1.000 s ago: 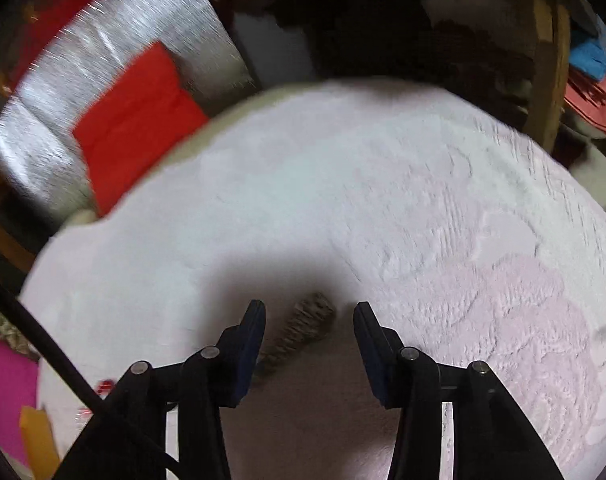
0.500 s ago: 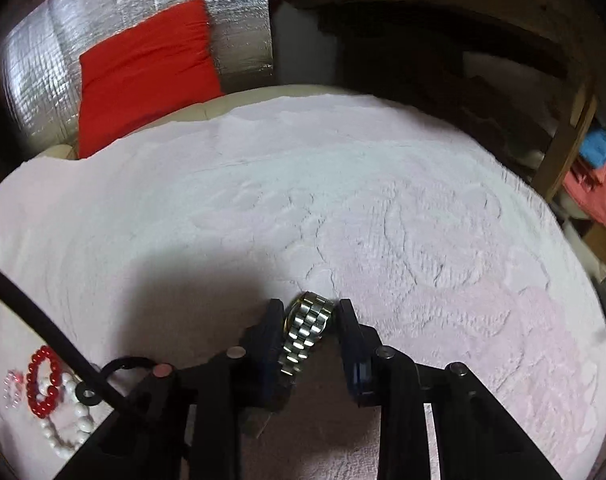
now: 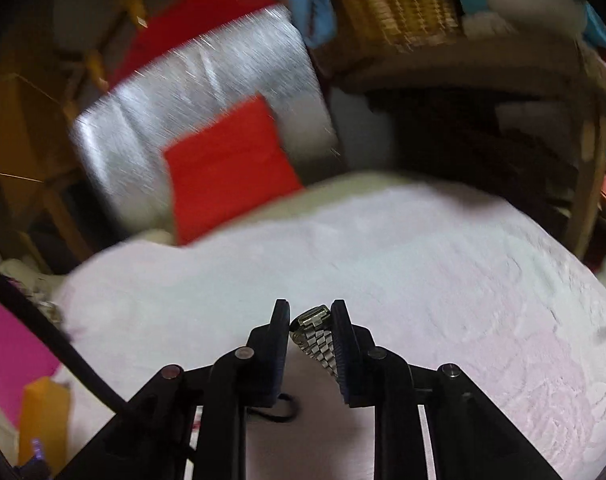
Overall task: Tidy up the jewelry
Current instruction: 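Lower the purple bracelet and watch into the orange box and open both tools, then grasp the black hair tie with the right tool, then grasp the red bead bracelet with the left tool while the right tool holds the hair tie, then lift the red bracelet with the left tool while the right tool holds the hair tie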
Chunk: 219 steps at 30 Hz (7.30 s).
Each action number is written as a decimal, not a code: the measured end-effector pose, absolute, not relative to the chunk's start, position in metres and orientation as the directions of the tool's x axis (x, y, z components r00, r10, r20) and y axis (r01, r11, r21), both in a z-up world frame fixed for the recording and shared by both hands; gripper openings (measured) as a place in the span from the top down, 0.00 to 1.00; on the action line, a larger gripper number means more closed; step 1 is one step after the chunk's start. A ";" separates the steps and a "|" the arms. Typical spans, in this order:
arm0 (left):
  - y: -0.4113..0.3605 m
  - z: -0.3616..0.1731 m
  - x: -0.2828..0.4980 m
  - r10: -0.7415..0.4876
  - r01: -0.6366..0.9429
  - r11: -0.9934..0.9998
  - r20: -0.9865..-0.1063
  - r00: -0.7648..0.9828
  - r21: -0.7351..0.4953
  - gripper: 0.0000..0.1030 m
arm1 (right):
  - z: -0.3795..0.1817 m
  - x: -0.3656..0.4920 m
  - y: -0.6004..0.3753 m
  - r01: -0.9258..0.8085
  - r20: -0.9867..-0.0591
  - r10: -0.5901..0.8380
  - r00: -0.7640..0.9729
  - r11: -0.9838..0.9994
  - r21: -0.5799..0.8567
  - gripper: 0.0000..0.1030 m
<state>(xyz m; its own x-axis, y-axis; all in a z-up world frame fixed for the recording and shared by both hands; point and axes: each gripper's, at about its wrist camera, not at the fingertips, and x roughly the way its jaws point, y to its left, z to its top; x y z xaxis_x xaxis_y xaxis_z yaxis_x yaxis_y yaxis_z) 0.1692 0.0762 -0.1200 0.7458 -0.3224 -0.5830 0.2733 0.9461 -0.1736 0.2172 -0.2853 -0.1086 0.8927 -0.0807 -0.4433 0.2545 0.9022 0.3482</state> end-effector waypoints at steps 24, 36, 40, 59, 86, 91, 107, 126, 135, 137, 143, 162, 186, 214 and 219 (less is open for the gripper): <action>0.275 -0.125 0.130 0.075 -0.236 0.956 -0.634 0.770 -0.174 0.81 | -0.075 0.216 0.092 -0.459 -0.355 0.587 0.727 0.801 0.384 0.78; 0.266 -0.132 0.137 0.106 -0.254 0.958 -0.659 0.745 -0.132 0.40 | -0.092 0.272 0.136 -0.410 -0.380 0.560 0.736 0.815 0.409 0.48; 0.249 -0.125 0.139 0.105 -0.231 0.966 -0.638 0.763 -0.118 0.39 | -0.082 0.262 0.103 -0.399 -0.369 0.508 0.779 0.854 0.332 0.48; 0.221 -0.164 0.179 0.090 -0.220 0.973 -0.758 0.646 -0.072 0.25 | -0.085 0.197 -0.176 0.180 -0.499 -0.035 0.866 0.953 0.245 0.48; 0.215 -0.187 0.135 -0.154 0.102 0.988 -0.800 0.580 -0.117 0.93 | -0.094 0.148 -0.263 0.307 -0.500 -0.126 0.857 0.904 0.298 0.48; 0.221 -0.199 0.120 -0.181 0.166 0.981 -0.815 0.551 -0.105 0.93 | -0.120 0.165 -0.298 0.304 -0.561 -0.040 0.827 0.870 0.387 0.48; 0.175 -0.135 0.142 -0.229 0.185 0.973 -0.653 0.722 -0.137 0.42 | -0.228 0.265 -0.318 0.276 -0.588 0.457 0.667 0.582 0.765 0.48; -0.015 -0.161 0.229 -0.414 0.420 0.896 -0.616 0.671 -0.145 0.39 | -0.251 0.274 -0.341 0.405 -0.541 0.359 0.760 0.390 0.827 0.95; -0.020 -0.184 0.256 -0.326 0.380 0.921 -0.709 0.626 -0.088 0.38 | -0.239 0.265 -0.359 0.387 -0.526 0.450 0.722 0.368 0.846 0.78; -0.013 -0.183 0.260 -0.320 0.362 0.927 -0.703 0.635 -0.095 0.38 | -0.239 0.260 -0.360 0.380 -0.511 0.483 0.711 0.348 0.857 0.39; -0.016 -0.180 0.265 -0.361 0.375 0.917 -0.686 0.631 -0.138 0.39 | -0.238 0.256 -0.349 0.340 -0.475 0.534 0.700 0.336 0.878 0.52; -0.069 -0.187 0.250 -0.368 0.523 0.852 -0.691 0.622 0.017 0.38 | -0.266 0.286 -0.325 0.443 -0.527 0.475 0.705 0.286 0.850 0.82; -0.110 -0.199 0.287 -0.345 0.525 0.851 -0.762 0.548 -0.007 0.90 | -0.260 0.286 -0.334 0.419 -0.552 0.409 0.727 0.373 0.828 0.94; -0.018 -0.130 0.230 -0.466 0.459 0.868 -0.634 0.618 -0.192 0.91 | -0.177 0.248 -0.296 0.170 -0.430 0.390 0.815 0.547 0.819 0.94; -0.005 -0.133 0.225 -0.449 0.443 0.877 -0.643 0.620 -0.186 0.91 | -0.166 0.242 -0.278 0.142 -0.445 0.375 0.813 0.613 0.777 0.94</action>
<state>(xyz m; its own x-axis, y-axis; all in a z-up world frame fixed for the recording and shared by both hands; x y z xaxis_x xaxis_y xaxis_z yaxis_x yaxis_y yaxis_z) 0.2254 -0.0048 -0.1334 0.6201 -0.4490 -0.6433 0.4425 0.8773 -0.1858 0.2416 -0.2784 -0.1658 0.8131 0.3755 -0.4448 0.1424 0.6126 0.7774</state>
